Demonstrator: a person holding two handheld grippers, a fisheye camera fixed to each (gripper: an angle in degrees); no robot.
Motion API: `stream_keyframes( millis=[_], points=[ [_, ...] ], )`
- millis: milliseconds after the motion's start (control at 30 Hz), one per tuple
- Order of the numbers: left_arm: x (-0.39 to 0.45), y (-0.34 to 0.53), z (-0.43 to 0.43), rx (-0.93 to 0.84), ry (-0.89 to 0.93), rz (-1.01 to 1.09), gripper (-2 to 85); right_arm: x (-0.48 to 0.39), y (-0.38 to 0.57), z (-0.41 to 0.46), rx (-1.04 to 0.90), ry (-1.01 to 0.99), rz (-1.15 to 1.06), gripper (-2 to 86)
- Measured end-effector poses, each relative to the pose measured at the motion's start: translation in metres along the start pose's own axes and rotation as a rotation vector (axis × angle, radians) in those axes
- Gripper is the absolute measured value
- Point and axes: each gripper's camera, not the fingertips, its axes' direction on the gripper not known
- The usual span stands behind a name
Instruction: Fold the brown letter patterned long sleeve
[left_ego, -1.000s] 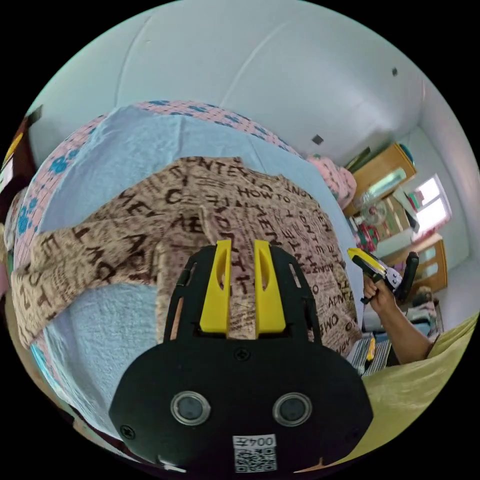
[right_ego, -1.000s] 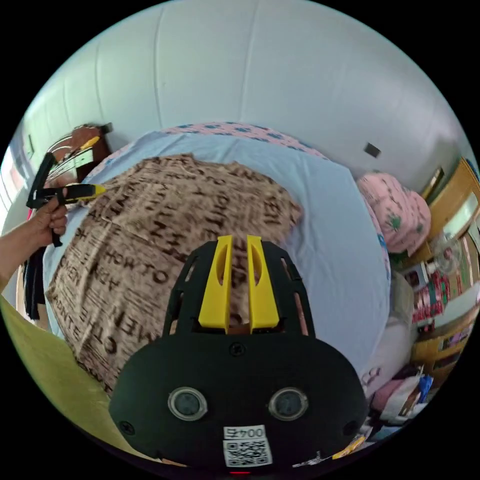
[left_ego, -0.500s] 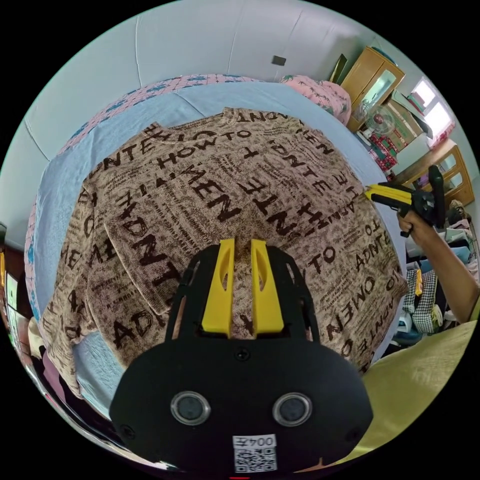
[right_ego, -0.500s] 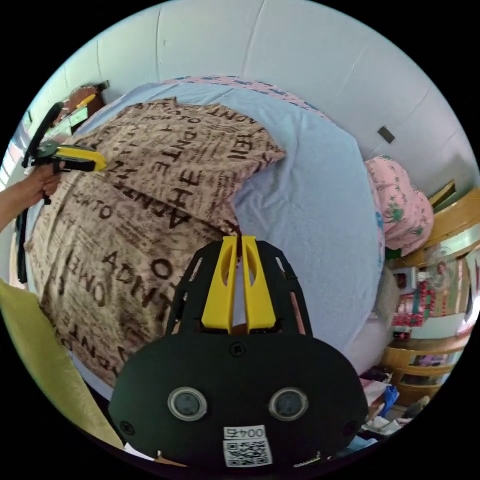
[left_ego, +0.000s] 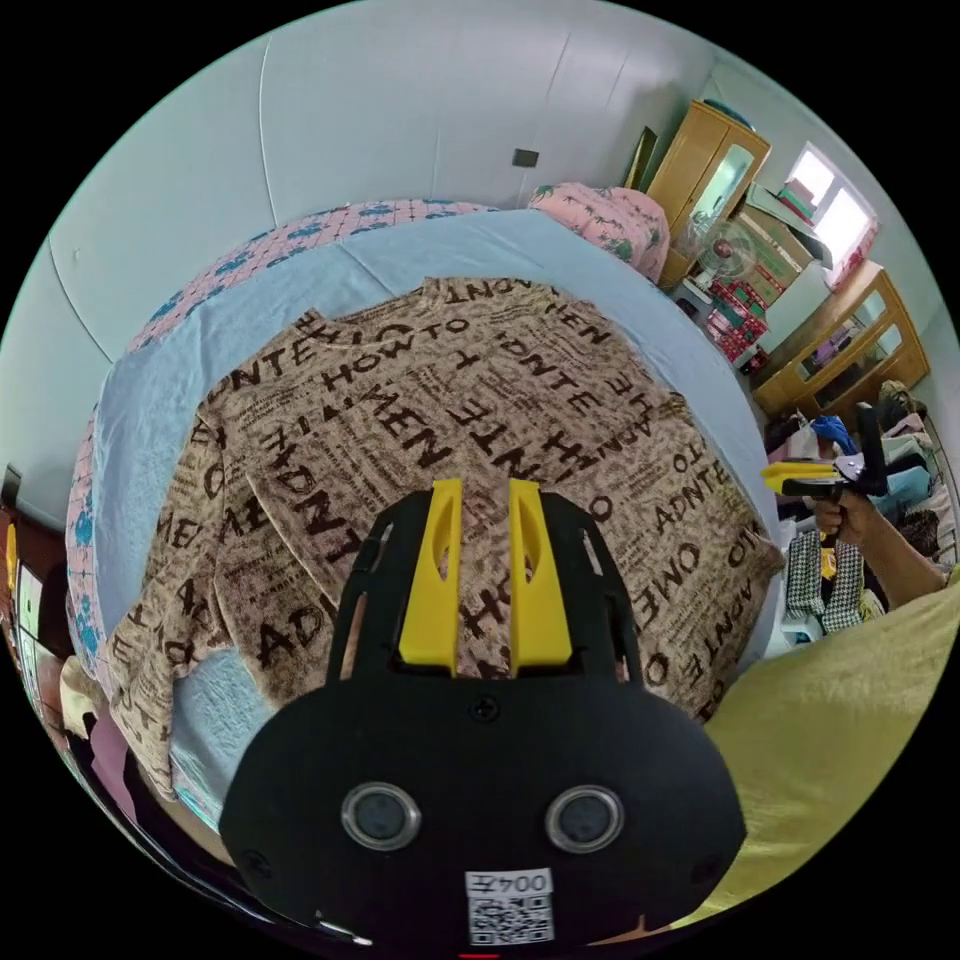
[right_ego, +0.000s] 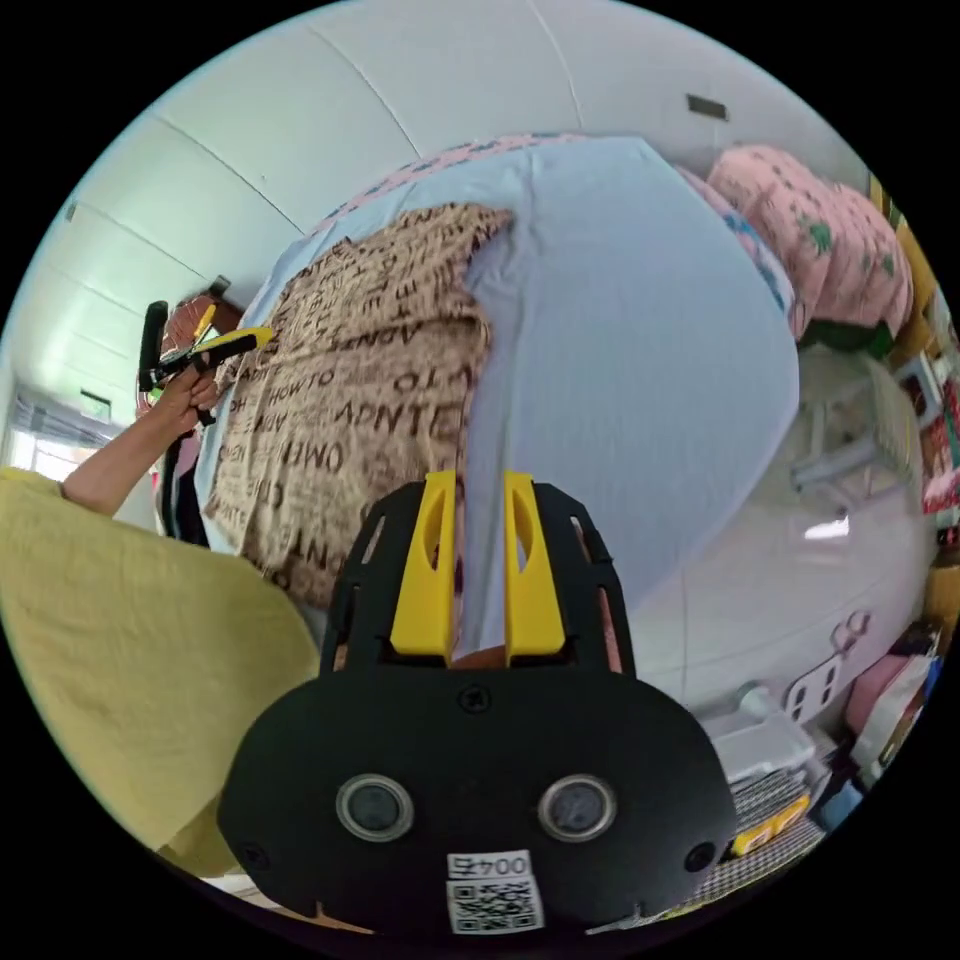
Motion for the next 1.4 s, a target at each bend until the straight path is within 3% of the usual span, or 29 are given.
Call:
stream_keyframes(
  millis=[200,333,400,600,767,867,1067,1267,1400],
  points=[
    [0.036,0.060,-0.027,-0.072,0.043,0.064,7.0,0.008,0.095,-0.004,0.030,-0.186,0.247,9.9],
    [0.035,0.107,-0.034,-0.133,0.085,0.028,6.1,-0.005,0.105,0.010,0.029,-0.155,0.266,9.5],
    [0.036,0.133,-0.035,-0.173,0.116,0.045,4.7,-0.021,0.096,0.024,-0.019,-0.099,0.221,4.9],
    [0.033,0.175,-0.032,-0.238,0.113,0.138,2.3,-0.065,0.095,0.054,-0.085,0.196,0.054,4.3],
    [0.015,0.184,-0.043,-0.204,0.140,0.127,1.2,-0.079,0.089,0.049,-0.058,0.221,0.112,4.8],
    [0.009,0.185,-0.065,-0.146,0.104,0.139,0.6,-0.122,0.069,0.044,-0.039,0.274,-0.020,1.9],
    [-0.018,0.197,-0.075,-0.210,0.014,0.116,0.2,-0.216,0.026,0.120,-0.181,0.175,-0.227,-0.6],
    [-0.054,0.200,-0.082,-0.246,0.053,0.097,0.1,-0.252,0.004,0.210,-0.389,0.280,-0.241,-0.6],
    [-0.083,0.207,-0.090,-0.246,0.092,0.113,0.2,-0.277,0.008,0.243,-0.453,0.395,-0.423,-0.6]
  ],
)
